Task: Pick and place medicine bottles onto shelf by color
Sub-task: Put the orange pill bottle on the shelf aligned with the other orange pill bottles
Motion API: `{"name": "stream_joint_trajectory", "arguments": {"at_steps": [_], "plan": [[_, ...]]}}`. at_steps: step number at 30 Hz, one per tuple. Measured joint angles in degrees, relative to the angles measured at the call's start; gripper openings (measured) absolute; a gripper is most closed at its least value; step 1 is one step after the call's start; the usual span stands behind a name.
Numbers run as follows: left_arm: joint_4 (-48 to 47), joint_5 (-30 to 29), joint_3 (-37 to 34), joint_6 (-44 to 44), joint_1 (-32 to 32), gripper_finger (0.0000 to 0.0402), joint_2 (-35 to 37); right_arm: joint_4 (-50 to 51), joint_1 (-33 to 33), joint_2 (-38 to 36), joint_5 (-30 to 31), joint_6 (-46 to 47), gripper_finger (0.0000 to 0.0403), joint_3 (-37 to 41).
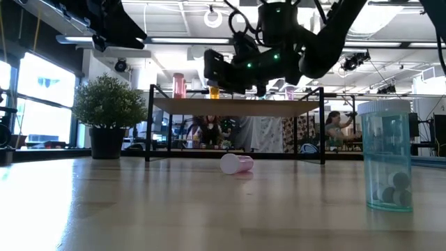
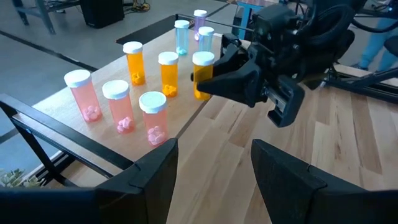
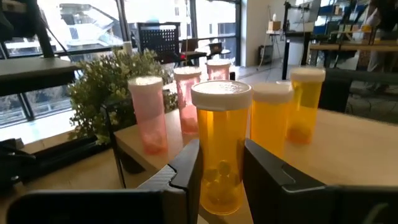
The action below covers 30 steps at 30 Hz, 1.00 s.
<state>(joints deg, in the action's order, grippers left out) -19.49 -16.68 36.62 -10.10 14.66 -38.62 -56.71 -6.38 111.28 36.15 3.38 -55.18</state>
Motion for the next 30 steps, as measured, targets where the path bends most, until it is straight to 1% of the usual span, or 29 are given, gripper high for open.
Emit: {"name": "stream_joint_trajectory", "arguments": {"at_steps": [3,9,13,19,30], "plan": [[0.0,0.0,0.0,-0.2,0.0,0.0195,0.0,2.7,-0.7,0.1,-1.3,2.6,0.0082,0.0],[0.0,0.0,0.0,-0.2,0.0,0.0195,0.0,2.9,-1.5,0.0,-2.5,2.9,0.0082,0.0],[0.0,0.0,0.0,-0.2,0.0,0.0195,0.0,3.3,-2.3,-0.1,-5.7,3.6,0.0082,0.0],[0.0,0.0,0.0,-0.2,0.0,0.0195,0.0,3.5,-2.9,-0.1,-5.4,3.5,0.0082,0.0],[0.0,0.0,0.0,-0.2,0.0,0.0195,0.0,3.7,-4.5,-0.1,-7.3,4.0,0.0082,0.0]]}}
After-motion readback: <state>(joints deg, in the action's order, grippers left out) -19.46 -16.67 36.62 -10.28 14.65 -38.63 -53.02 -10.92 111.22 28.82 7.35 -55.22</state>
